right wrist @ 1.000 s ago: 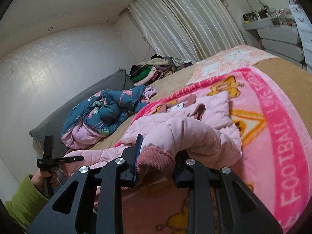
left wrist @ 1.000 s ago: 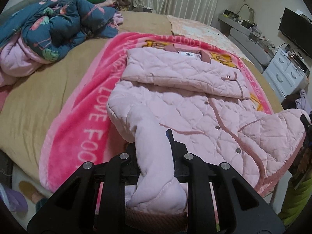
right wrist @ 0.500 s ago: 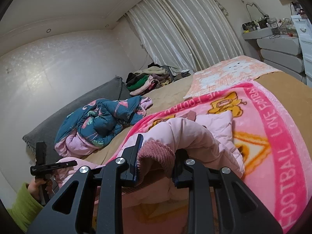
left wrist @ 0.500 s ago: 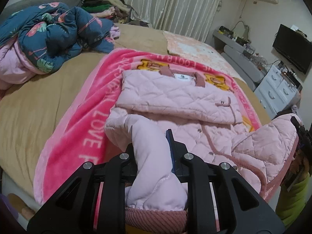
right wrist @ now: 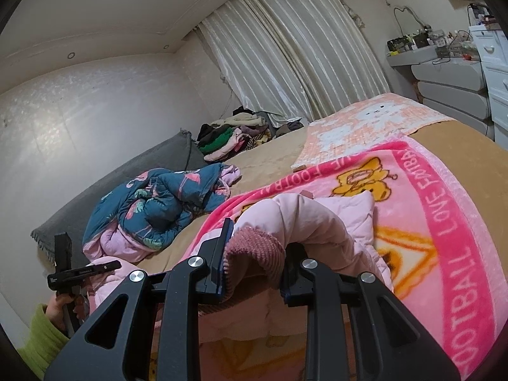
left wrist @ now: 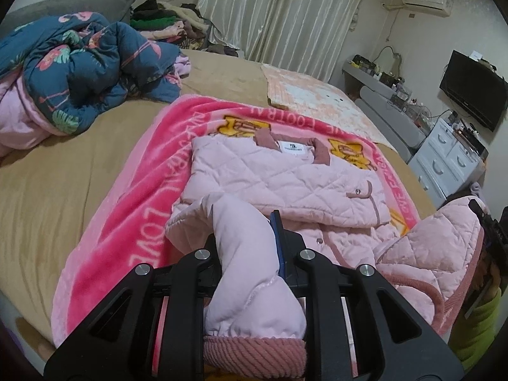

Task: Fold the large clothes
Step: 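Lift the hem with both grippers and carry it over toward the collar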

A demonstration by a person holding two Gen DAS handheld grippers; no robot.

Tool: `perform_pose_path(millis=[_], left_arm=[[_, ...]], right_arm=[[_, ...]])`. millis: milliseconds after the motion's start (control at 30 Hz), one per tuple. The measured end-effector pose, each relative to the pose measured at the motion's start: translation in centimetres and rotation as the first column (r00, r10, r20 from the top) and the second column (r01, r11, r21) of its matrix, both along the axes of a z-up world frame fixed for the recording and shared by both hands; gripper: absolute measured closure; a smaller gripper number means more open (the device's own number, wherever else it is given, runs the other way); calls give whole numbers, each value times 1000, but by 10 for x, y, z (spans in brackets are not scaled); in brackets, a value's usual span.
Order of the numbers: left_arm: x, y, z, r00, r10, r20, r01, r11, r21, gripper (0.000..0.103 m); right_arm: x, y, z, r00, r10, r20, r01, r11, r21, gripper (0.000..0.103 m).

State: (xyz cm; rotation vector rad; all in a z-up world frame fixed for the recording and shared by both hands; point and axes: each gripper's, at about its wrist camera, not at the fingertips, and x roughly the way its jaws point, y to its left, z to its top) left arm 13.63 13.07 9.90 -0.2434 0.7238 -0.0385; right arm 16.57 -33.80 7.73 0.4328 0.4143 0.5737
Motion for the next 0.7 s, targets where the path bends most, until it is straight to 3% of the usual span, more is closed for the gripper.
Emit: perform_pose_path(millis=[700], left_arm=[[58, 8, 14, 999, -3, 44, 2, 1000, 11, 90]], right_arm=[[44, -3, 7, 997, -75, -18, 76, 997, 31, 80]])
